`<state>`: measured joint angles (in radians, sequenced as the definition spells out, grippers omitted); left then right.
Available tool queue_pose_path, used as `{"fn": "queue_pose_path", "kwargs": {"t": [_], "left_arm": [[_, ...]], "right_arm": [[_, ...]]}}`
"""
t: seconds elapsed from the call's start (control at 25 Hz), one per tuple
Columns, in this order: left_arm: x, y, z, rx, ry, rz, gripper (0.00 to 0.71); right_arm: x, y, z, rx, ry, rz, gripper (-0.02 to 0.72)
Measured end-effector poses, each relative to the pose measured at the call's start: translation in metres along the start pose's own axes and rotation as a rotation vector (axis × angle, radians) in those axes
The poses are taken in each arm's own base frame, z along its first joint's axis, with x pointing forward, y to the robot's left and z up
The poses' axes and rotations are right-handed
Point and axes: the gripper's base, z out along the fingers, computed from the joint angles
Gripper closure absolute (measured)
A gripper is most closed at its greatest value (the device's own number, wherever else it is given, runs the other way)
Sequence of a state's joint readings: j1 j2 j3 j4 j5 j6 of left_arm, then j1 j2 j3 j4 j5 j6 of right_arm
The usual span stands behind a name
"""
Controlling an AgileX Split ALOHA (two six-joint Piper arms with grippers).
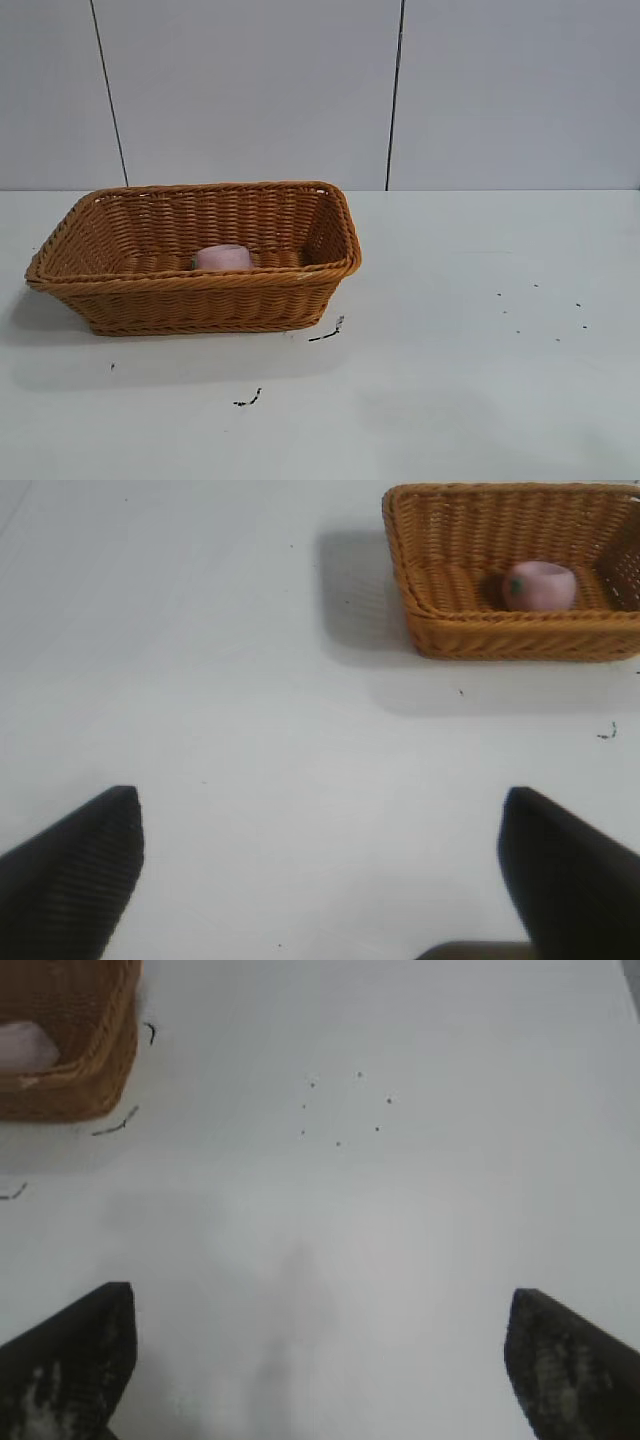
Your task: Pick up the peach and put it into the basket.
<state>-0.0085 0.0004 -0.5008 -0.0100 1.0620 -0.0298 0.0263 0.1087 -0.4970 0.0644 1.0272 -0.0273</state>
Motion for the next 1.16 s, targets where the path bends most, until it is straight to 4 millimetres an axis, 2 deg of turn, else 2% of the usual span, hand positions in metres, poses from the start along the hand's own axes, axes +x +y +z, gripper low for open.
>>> {"fn": "queue_pose_path", "kwargs": {"t": [0.24,1.16], "left_arm": [[0.0,0.0,0.0,0.0,0.0,0.0,0.017],[0.0,0.0,0.0,0.0,0.0,0.0,0.017]], "right_arm": [[0.009,0.001,-0.015,0.001,-0.111,-0.007,0.008],[0.009,0.0,-0.015,0.004,-0.112,-0.009,0.008]]}}
